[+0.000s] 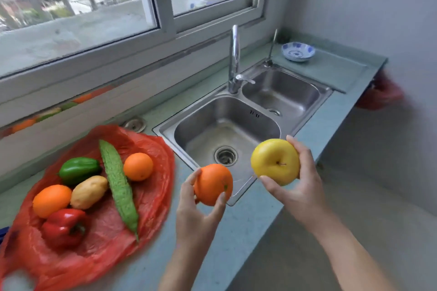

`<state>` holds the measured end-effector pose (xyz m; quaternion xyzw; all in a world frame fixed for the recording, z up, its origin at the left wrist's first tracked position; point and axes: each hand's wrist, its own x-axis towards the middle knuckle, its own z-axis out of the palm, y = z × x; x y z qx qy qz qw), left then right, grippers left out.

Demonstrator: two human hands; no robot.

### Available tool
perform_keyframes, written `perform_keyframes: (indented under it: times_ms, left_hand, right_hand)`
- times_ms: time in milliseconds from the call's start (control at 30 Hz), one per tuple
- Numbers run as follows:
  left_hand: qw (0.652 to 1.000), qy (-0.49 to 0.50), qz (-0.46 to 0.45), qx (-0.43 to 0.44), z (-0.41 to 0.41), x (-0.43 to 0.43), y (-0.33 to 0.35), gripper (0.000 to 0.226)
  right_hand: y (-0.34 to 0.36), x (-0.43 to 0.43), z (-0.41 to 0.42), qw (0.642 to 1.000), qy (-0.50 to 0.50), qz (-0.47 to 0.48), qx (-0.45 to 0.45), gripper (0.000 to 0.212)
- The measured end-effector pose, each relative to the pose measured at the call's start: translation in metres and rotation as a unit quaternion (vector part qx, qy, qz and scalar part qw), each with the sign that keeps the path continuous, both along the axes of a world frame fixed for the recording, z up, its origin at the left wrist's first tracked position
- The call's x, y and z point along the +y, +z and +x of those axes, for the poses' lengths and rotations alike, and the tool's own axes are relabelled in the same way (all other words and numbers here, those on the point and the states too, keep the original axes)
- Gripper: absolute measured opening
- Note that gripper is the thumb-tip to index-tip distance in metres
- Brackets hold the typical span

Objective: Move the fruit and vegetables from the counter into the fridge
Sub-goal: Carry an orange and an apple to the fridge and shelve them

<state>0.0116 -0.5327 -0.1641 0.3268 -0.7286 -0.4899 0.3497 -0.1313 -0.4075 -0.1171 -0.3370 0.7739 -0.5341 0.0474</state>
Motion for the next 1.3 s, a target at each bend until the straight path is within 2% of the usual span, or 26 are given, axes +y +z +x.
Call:
perform_keyframes:
  times_ms: [200,333,633,833,1067,1167,1300]
  left_hand:
    - [0.997,-0.077,-0.001,0.002,-0.069,0.075,0.016,0.058]
    - [0.99,-0.138,0.023,-0.004,-0.122,0.158,0.026,0.056]
    - [0.94,-0.341,-0.002,0.009,-0.223,0.343,0.05,0.056]
    - [0.882,-0.471,-0.003,0.01,-0.273,0.44,0.052,0.055]
    - [0.79,-0.612,0.009,-0.006,-0.325,0.561,0.038,0.053]
    - [0.756,-0.655,0.019,0.0,-0.358,0.608,0.038,0.053]
    - [0.714,-0.699,0.04,0.021,-0.416,0.667,0.046,0.054]
  right_hand:
    - [0.005,0.099,-0.042,0.996,-0.073,-0.043,-0.002,0.078]
    - [0.009,0.192,-0.08,0.991,-0.128,-0.041,0.004,0.084]
    - [0.015,0.395,-0.127,0.955,-0.29,-0.052,0.027,0.082]
    - [0.003,0.503,-0.12,0.9,-0.433,-0.056,0.02,0.084]
    - [-0.01,0.61,-0.103,0.8,-0.599,-0.041,-0.015,0.08]
    - [-0.007,0.647,-0.115,0.76,-0.648,-0.044,-0.013,0.078]
    - [0.009,0.689,-0.154,0.73,-0.682,-0.041,0.0,0.079]
